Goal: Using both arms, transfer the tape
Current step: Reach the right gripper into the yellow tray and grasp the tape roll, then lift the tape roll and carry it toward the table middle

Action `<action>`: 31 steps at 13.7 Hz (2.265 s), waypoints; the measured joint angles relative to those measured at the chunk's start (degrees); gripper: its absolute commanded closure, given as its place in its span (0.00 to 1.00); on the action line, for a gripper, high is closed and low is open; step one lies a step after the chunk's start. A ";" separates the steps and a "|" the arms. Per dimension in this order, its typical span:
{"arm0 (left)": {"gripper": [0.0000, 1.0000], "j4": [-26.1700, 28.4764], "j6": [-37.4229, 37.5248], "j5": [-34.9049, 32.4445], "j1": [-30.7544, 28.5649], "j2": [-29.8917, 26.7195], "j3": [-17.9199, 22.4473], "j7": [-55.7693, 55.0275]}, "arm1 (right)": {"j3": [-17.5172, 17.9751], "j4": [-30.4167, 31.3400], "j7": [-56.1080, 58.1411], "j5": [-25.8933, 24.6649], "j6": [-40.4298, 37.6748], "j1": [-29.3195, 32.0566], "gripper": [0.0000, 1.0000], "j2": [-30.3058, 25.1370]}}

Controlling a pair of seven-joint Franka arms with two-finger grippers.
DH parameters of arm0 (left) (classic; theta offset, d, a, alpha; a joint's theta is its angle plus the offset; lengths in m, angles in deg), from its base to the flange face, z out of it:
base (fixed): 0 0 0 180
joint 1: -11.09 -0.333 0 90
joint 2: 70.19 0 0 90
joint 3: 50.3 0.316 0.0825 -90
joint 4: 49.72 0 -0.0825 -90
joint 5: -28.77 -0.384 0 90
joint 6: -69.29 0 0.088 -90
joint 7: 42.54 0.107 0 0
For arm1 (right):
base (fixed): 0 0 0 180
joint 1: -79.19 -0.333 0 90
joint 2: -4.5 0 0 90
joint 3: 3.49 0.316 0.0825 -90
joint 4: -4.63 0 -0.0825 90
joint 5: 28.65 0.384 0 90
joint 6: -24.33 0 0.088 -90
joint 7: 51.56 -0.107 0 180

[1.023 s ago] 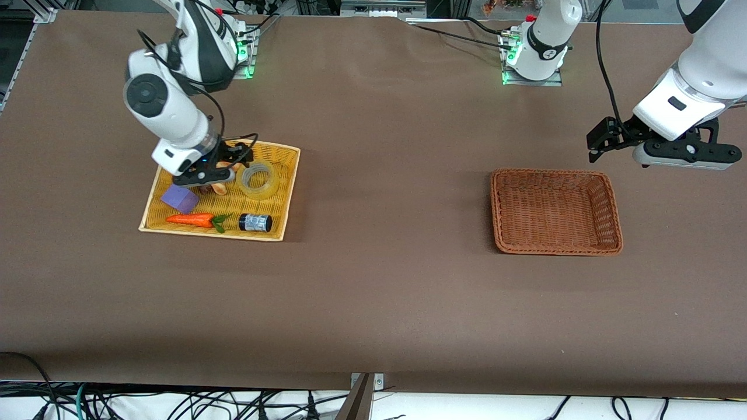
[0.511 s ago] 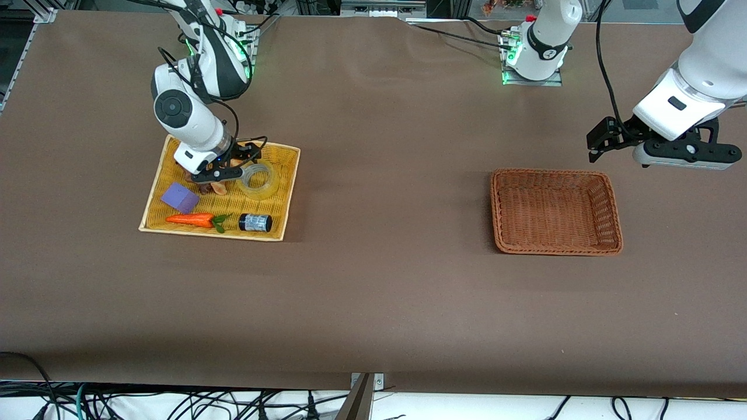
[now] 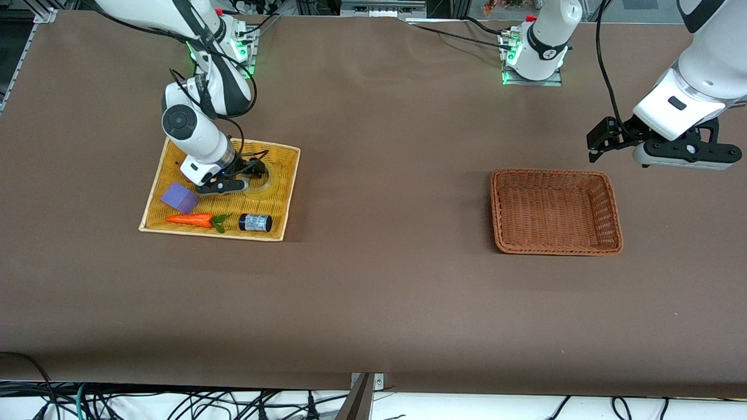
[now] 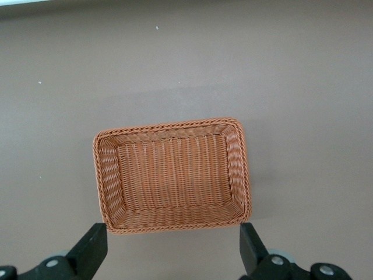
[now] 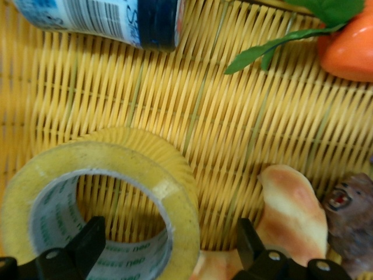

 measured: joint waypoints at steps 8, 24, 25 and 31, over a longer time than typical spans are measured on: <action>0.00 0.00 0.00 0.00 0.00 0.00 0.00 0.00 | 0.08 -7.05 -0.40 0.00 -10.47 -0.01 1.00 -0.97; 0.00 -0.04 0.00 0.01 0.04 0.00 -0.03 0.00 | 1.30 -57.80 -38.78 0.47 -32.92 -29.16 1.00 21.19; 0.00 -0.04 0.00 0.01 0.04 -0.01 -0.04 0.00 | 1.25 -60.58 -41.88 0.46 -31.14 -31.44 1.00 24.20; 0.00 -0.04 0.00 0.01 0.05 0.00 -0.04 0.00 | 1.01 -63.70 -49.32 0.35 -23.98 -35.55 1.00 31.77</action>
